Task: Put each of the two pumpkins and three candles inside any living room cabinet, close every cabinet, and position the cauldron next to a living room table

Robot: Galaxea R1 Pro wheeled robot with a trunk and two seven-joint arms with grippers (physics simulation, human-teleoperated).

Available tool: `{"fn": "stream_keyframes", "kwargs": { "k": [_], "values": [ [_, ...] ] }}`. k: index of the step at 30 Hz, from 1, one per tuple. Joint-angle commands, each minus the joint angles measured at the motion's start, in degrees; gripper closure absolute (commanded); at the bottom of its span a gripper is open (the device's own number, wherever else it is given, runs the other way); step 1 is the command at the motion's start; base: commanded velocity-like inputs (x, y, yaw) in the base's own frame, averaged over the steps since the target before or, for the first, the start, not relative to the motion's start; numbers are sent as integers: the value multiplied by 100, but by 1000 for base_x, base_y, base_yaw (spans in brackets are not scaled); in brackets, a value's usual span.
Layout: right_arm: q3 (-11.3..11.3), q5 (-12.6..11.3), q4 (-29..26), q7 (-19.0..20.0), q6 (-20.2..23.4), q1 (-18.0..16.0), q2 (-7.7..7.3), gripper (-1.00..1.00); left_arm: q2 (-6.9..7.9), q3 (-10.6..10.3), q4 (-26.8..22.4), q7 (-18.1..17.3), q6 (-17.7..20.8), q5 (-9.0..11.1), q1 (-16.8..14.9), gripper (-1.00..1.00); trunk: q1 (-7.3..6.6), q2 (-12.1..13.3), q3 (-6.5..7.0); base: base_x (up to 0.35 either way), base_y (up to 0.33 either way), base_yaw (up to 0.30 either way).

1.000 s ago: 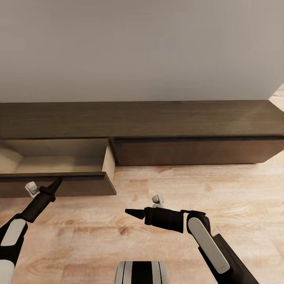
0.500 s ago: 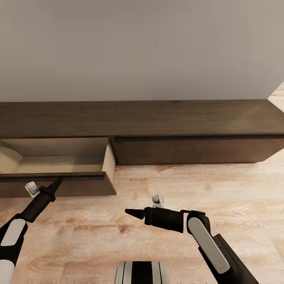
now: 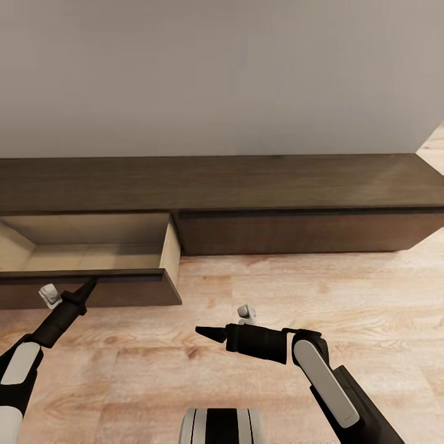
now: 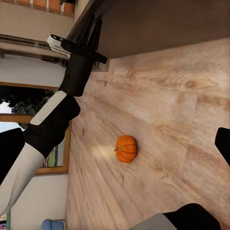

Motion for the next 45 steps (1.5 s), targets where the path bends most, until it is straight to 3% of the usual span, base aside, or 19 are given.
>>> {"fn": "stream_keyframes", "kwargs": {
  "k": [1, 45],
  "values": [
    [2, 32, 0, 34, 10, -4, -3, -100, 6, 19, 15, 6, -52, -58, 0, 100, -1, -1, -4, -27, 0, 0],
    [-1, 32, 0, 43, 6, -4, -3, -100, 3, 19, 15, 6, -52, -52, 0, 100, -1, -1, -4, -26, 3, 0]
  ]
}}
